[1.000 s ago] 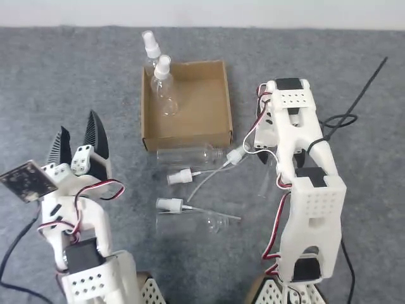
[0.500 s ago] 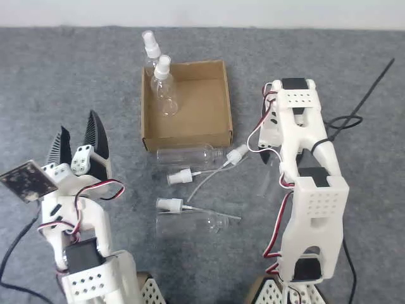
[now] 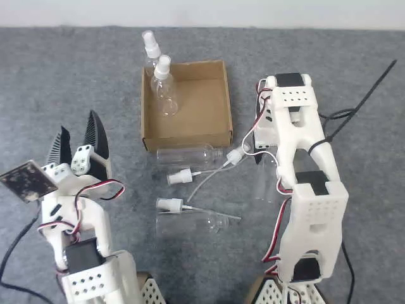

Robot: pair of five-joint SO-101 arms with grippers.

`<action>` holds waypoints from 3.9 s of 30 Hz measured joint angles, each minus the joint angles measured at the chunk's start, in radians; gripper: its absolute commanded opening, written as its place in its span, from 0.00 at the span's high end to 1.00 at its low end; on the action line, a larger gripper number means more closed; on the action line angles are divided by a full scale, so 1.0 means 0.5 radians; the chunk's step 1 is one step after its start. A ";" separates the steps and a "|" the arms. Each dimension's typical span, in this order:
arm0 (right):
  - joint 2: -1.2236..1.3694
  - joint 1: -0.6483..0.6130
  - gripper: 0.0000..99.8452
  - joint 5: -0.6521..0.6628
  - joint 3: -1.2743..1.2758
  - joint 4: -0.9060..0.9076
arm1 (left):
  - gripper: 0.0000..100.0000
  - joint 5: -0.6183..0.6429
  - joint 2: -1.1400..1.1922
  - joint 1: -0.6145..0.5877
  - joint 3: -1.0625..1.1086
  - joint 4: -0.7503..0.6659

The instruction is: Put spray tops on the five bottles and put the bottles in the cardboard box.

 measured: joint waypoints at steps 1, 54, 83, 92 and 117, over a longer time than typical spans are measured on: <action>0.000 0.000 0.98 0.006 0.000 0.000 | 0.78 0.000 0.000 0.000 0.000 0.000; -2.446 -0.285 0.98 0.887 1.605 -0.620 | 0.78 0.000 0.000 0.000 0.000 0.000; -2.719 0.307 0.98 0.249 2.335 -1.519 | 0.84 -0.488 -0.006 0.436 -0.583 0.571; -2.719 0.525 0.98 0.110 2.421 -1.651 | 0.83 -0.792 0.242 0.755 -1.049 0.918; -2.719 0.669 0.98 0.077 2.510 -1.786 | 0.83 -1.025 1.979 1.326 -2.016 1.366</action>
